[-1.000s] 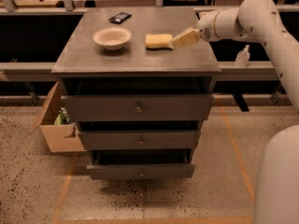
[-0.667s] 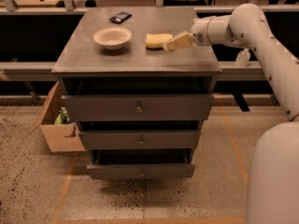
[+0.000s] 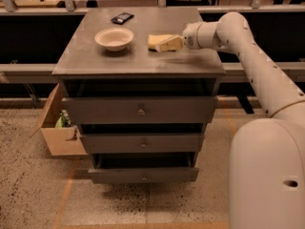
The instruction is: Pick sponge
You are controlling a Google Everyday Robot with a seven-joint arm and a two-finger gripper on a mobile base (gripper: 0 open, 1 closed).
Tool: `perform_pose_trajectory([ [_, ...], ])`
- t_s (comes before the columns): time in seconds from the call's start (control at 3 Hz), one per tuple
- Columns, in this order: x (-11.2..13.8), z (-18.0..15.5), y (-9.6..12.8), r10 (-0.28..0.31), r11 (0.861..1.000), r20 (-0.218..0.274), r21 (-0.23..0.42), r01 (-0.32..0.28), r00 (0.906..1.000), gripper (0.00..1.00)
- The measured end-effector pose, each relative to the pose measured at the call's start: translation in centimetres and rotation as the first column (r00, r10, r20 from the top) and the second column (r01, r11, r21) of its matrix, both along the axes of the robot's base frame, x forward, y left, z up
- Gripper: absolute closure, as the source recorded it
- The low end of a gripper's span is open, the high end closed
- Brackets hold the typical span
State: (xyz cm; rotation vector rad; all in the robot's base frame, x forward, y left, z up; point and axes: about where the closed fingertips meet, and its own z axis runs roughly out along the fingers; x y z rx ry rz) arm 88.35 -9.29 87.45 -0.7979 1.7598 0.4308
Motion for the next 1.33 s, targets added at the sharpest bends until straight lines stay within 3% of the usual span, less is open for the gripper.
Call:
perform_pose_trajectory([
  [0.33,1.3,-1.0,1.9,0.023,1.000,-0.015,0.017,-0.022,0.9996,0.15],
  [0.67,1.9,-1.6,3.3,0.053,0.998,-0.026,0.029,-0.052,0.9983,0.38],
  [1.0,2.1,-1.2,4.5,0.087,0.995,-0.019,0.049,-0.086,0.9960,0.62],
  [1.33,1.8,0.7,4.5,0.109,0.993,0.020,0.041,-0.110,0.9938,0.85],
])
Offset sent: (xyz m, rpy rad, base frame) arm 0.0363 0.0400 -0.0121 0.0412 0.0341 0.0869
